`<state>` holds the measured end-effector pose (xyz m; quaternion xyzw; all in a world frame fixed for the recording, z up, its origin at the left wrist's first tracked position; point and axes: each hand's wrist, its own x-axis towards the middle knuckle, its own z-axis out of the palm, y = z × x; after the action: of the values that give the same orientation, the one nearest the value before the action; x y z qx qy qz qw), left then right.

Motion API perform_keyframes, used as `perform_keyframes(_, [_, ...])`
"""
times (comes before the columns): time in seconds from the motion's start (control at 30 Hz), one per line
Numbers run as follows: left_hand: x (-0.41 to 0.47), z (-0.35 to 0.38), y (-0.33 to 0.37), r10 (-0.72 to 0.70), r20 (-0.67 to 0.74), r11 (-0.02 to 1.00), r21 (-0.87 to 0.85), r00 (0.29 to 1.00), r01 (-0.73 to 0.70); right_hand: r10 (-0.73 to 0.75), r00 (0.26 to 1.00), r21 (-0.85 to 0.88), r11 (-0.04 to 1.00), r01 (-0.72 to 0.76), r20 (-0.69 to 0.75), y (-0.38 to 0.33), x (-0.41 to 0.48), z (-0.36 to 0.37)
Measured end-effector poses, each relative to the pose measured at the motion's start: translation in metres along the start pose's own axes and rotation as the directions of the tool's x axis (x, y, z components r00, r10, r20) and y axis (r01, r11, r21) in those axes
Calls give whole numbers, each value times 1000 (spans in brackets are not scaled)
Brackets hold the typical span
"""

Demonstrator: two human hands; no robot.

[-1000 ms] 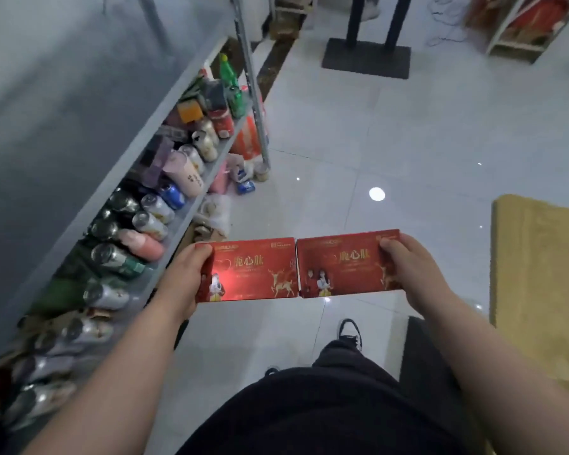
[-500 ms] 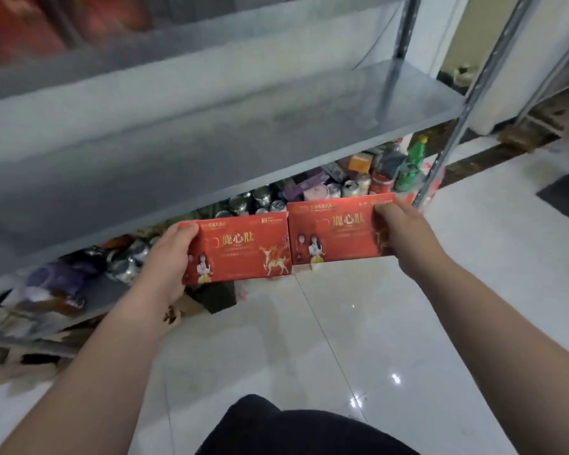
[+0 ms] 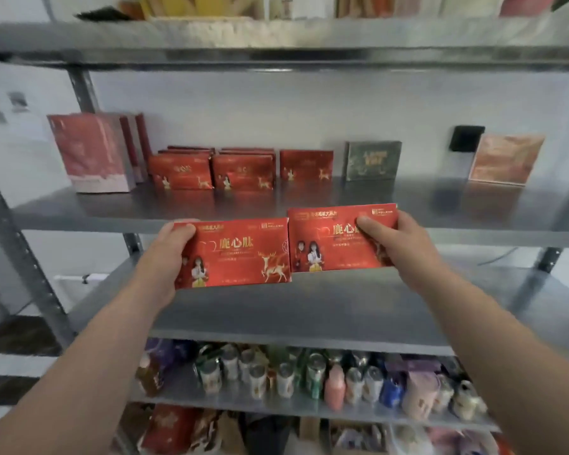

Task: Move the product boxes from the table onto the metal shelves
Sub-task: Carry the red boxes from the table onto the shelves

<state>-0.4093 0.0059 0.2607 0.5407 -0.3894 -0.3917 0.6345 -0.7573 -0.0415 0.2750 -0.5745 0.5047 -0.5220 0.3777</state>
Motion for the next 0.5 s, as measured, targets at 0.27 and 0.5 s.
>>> perform_keyframes(0.27, [91, -13, 18, 169, 99, 982, 63, 981, -176, -27, 1000, 52, 998, 27, 7, -13, 82, 44])
perform_keyframes(0.5, [154, 37, 2, 256, 209, 944, 155, 944, -290, -85, 988, 35, 995, 90, -126, 6, 126, 25])
